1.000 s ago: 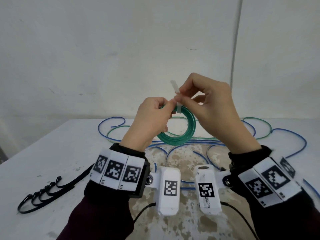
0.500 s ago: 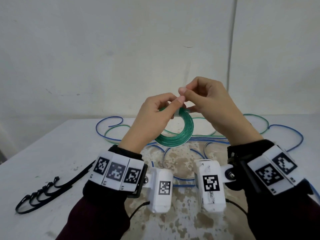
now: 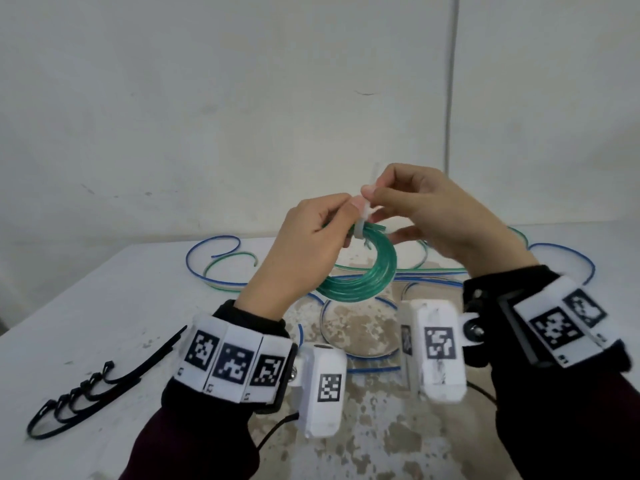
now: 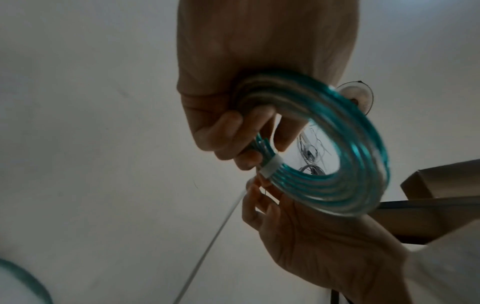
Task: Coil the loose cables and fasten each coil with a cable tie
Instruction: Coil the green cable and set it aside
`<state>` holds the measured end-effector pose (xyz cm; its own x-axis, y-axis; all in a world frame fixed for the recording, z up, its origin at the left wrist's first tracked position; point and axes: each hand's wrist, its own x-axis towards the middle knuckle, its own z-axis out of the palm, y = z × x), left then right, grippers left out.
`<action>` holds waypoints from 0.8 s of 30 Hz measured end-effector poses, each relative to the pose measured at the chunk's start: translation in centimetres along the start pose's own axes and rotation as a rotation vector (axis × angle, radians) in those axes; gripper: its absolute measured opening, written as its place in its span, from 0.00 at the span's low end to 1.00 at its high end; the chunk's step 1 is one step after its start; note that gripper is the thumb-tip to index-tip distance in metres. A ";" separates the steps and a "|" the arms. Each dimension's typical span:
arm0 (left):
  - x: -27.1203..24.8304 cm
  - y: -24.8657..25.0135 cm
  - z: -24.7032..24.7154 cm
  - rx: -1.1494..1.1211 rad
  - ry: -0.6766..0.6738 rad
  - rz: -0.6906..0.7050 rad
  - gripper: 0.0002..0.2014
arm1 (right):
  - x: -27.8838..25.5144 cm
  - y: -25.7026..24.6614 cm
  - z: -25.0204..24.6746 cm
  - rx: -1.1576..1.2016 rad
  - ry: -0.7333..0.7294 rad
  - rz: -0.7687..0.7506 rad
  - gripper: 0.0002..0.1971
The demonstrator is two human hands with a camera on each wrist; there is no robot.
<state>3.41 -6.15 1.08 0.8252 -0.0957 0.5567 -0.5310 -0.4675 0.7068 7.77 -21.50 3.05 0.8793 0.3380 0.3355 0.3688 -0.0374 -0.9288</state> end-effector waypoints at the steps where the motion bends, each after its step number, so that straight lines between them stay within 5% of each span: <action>1: 0.0 0.2 0.2 -0.029 -0.027 -0.020 0.18 | -0.2 -0.4 -0.7 -0.009 -0.022 0.016 0.11; 8: -0.3 0.6 -0.7 -0.347 -0.230 -0.303 0.07 | -0.9 -1.2 -1.7 -0.049 0.087 -0.001 0.07; 13: -0.3 0.5 -0.5 -0.430 -0.091 -0.317 0.07 | -2.8 0.1 -1.1 -0.097 -0.065 0.089 0.08; 16: -0.5 0.8 1.8 -0.397 -0.080 -0.314 0.07 | -4.6 0.7 -2.7 -0.104 0.008 0.111 0.04; 24: -0.2 2.5 7.0 -0.579 -0.369 -0.453 0.12 | -8.9 1.9 -8.8 -0.011 0.189 0.156 0.06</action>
<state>3.27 -13.45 -0.35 0.9400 -0.3365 0.0557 -0.0634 -0.0120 0.9979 3.28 -32.82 -0.28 0.9661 0.1460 0.2129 0.2267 -0.0858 -0.9702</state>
